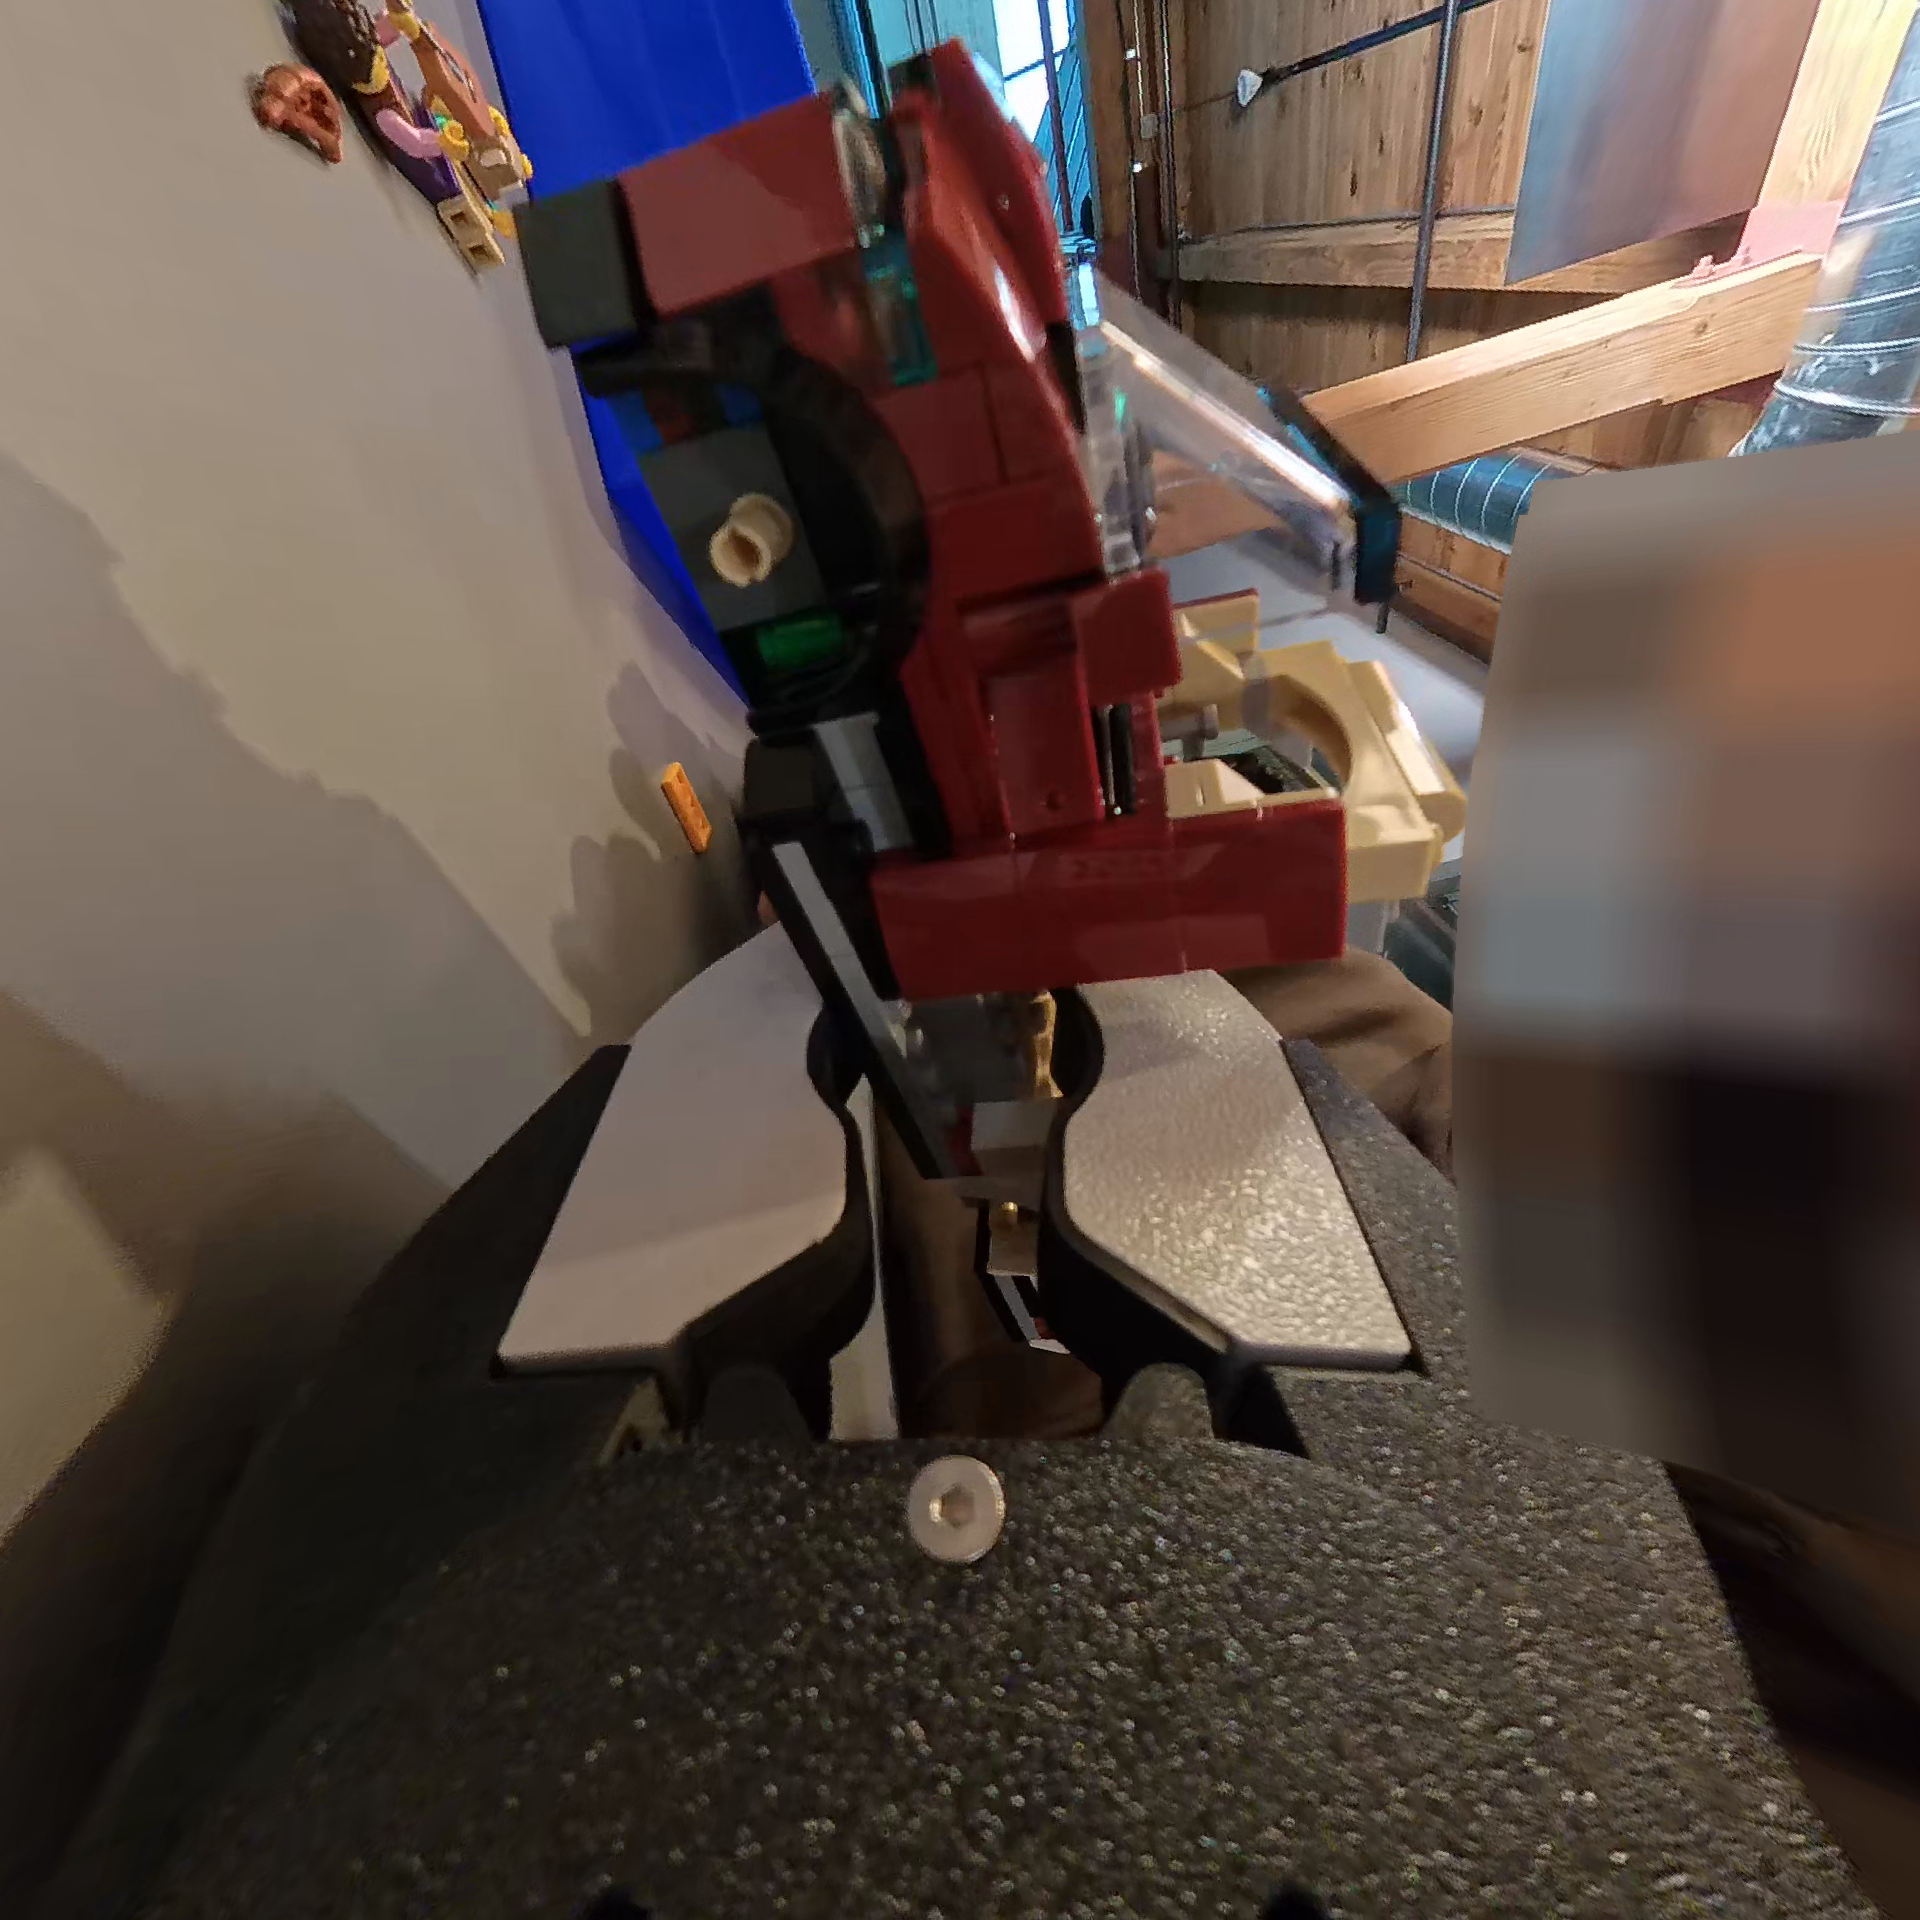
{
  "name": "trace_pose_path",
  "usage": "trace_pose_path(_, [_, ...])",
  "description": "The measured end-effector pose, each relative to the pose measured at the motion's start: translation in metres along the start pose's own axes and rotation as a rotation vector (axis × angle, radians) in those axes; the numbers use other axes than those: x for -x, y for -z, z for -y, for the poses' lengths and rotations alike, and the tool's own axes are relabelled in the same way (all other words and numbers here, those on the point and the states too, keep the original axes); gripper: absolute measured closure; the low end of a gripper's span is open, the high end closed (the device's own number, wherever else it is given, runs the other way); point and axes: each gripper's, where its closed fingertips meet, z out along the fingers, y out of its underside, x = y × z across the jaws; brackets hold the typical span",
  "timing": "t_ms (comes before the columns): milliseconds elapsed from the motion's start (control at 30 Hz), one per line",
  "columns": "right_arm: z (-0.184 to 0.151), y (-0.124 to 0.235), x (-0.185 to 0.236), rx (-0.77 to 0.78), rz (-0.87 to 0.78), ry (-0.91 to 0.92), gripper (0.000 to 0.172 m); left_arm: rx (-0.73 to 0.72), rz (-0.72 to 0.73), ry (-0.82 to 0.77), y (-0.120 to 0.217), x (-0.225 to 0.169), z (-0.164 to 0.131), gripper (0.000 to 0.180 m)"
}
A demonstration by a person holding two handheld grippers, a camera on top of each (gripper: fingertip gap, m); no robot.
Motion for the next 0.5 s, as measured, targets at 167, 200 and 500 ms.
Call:
trace_pose_path(167, [-0.003, -0.002, -0.003, 0.038, -0.018, 0.026, 0.124, -0.056, 0.003, -0.012, 0.004, 0.0, 0.006, 0.149])
trace_pose_path(200, [-0.005, -0.003, -0.003, 0.059, -0.017, 0.035, 0.123, -0.078, 0.0, -0.017, 0.006, -0.001, 0.008, 0.151])
trace_pose_path(500, [-0.019, -0.005, 0.004, 0.143, 0.032, 0.052, 0.122, -0.193, 0.016, -0.017, 0.019, 0.0, 0.022, 0.157])
